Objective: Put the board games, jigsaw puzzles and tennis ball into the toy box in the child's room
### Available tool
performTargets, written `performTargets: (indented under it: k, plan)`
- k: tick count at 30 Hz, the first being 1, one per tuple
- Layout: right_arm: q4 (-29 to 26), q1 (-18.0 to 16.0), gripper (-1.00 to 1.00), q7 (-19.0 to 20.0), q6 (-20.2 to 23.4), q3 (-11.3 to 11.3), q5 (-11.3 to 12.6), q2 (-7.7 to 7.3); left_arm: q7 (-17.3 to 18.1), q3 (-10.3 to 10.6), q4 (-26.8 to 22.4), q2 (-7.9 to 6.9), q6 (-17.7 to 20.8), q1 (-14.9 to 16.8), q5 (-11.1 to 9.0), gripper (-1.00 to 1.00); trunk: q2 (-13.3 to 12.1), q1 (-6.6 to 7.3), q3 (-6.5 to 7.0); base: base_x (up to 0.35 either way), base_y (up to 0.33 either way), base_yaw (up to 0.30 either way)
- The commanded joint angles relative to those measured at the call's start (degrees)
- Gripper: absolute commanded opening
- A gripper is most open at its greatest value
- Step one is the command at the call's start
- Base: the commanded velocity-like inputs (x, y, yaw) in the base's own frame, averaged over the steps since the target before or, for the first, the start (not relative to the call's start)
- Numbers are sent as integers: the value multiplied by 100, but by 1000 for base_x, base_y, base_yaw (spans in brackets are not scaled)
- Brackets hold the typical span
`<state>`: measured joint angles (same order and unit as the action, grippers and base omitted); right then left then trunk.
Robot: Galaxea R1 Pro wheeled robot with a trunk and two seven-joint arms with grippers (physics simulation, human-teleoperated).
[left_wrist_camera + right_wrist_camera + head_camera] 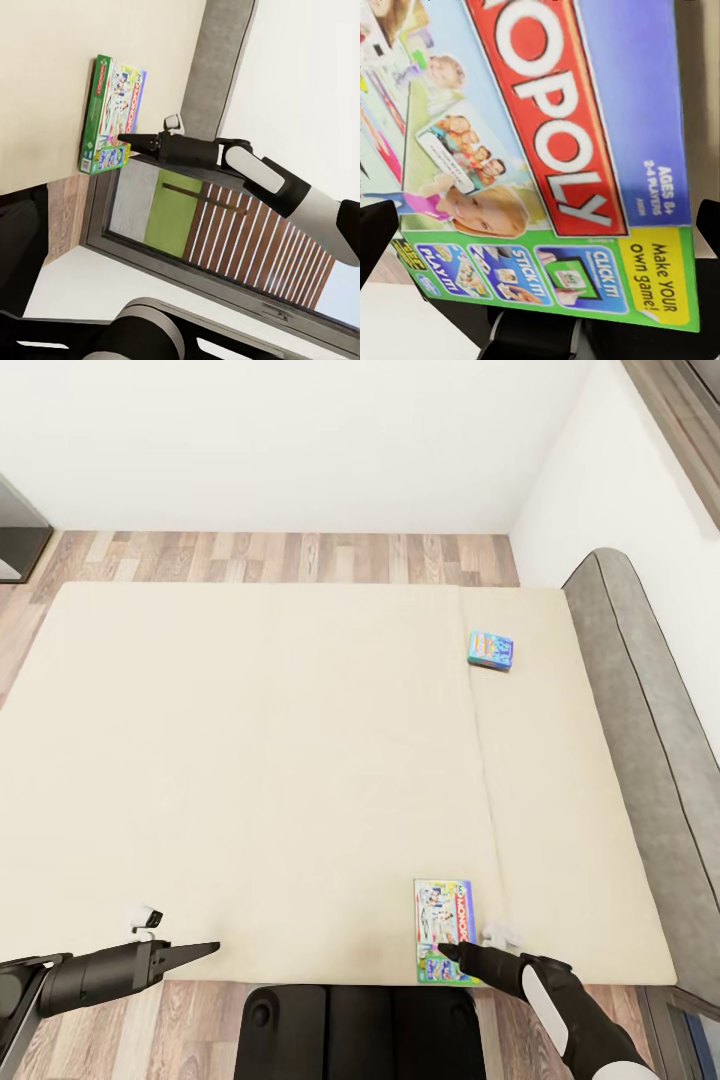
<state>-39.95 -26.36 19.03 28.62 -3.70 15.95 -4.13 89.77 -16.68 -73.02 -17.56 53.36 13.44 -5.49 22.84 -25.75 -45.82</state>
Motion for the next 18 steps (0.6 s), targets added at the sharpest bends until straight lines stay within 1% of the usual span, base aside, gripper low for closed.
performTargets:
  k: [1,18]
  plan:
    - [-5,-1,100,20,39,-17,22,4,23,0,-2,-1,61,1,4,100,8,-3,-6,0,0,0]
    - [-4,-1,100,30,39,-17,22,43,23,-2,-2,-4,61,1,4,100,8,-3,-6,0,0,0]
